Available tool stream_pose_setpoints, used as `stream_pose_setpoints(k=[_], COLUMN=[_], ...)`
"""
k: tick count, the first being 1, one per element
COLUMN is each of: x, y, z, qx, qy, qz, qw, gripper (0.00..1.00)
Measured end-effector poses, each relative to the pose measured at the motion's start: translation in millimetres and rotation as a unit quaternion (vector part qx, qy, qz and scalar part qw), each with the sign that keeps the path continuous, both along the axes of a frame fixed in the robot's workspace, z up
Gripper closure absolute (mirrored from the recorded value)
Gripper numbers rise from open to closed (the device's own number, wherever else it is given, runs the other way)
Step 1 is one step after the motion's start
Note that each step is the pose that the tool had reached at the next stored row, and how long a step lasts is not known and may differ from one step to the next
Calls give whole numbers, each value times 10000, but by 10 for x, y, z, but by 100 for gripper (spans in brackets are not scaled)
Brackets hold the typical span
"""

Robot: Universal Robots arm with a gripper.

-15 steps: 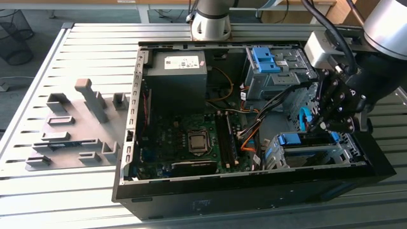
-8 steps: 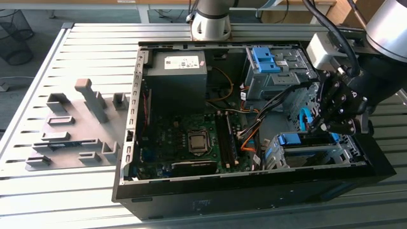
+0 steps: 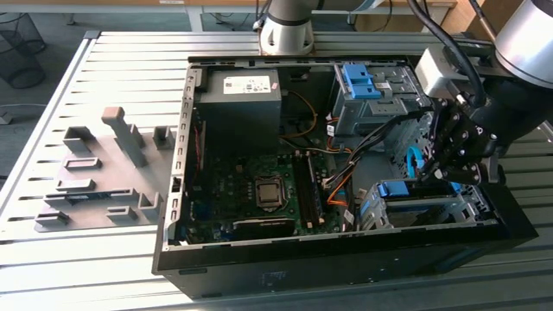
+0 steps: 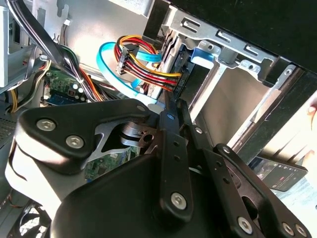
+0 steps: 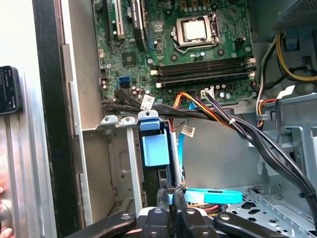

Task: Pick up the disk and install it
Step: 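Insert the second disk wire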

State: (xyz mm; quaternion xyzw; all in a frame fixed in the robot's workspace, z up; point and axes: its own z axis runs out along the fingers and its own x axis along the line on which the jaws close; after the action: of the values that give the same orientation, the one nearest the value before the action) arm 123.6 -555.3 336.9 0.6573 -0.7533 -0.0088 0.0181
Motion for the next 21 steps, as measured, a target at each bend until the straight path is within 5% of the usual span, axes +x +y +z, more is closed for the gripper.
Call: stream_pose_setpoints(k=[21], x=[39], y=[-33], z=[-48], qx=[69], qy=[21], qz=[-8], qw=[10000], gripper=[84])
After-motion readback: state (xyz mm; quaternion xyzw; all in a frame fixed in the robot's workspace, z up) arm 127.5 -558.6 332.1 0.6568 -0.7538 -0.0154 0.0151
